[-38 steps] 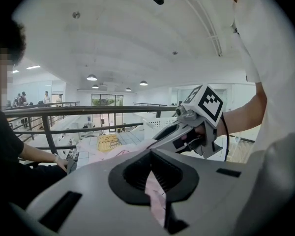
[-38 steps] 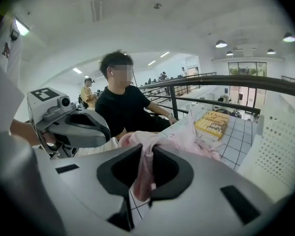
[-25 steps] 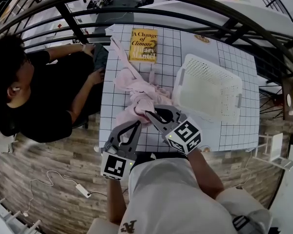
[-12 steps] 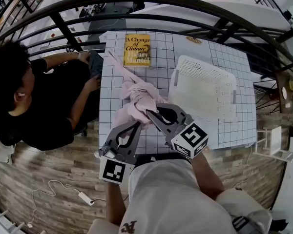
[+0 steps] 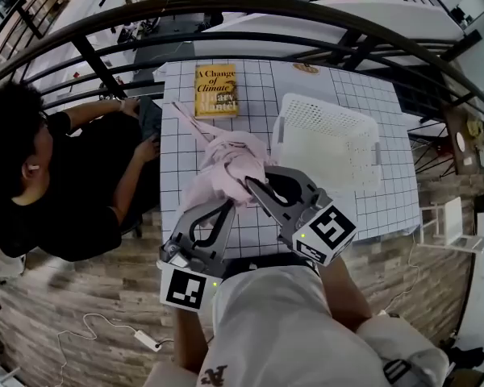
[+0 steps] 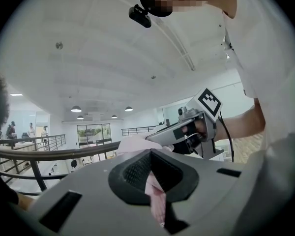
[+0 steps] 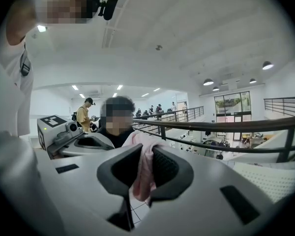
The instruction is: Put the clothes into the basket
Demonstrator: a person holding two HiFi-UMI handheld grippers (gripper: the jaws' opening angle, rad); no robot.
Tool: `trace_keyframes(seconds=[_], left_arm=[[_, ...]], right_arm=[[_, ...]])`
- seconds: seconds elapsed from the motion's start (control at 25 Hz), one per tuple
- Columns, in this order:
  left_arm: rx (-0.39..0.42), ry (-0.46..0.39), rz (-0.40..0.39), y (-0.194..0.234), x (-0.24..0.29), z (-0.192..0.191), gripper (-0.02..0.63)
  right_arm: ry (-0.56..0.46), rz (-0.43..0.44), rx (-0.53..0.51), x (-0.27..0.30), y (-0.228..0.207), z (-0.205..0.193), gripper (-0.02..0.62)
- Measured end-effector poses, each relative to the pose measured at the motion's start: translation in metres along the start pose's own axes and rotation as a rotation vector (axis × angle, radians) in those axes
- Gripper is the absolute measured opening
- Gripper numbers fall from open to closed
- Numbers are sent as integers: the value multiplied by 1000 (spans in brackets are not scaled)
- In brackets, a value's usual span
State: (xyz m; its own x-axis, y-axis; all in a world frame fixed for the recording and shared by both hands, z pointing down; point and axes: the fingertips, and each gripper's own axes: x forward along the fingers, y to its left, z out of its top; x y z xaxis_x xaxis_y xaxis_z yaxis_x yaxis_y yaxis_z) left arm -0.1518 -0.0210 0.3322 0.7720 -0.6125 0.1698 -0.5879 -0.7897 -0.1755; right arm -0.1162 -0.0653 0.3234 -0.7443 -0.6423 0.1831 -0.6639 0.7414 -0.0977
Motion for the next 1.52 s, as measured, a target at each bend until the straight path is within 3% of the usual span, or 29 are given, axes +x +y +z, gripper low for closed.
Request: trace_keyframes(seconds=[0.6,1.16,1.52], left_arm=[[30,-47,-28,-6,8,32,3],[67,-76,6,-28,46,68,3],[108,-123,-13,-35,74,95,3]], right_arm=[[-93,-55,-42,-26,-11,40,57],[-159,-25,-27,-70,-48,63,57],[-224,-44,-13,-93,-78,83,57]])
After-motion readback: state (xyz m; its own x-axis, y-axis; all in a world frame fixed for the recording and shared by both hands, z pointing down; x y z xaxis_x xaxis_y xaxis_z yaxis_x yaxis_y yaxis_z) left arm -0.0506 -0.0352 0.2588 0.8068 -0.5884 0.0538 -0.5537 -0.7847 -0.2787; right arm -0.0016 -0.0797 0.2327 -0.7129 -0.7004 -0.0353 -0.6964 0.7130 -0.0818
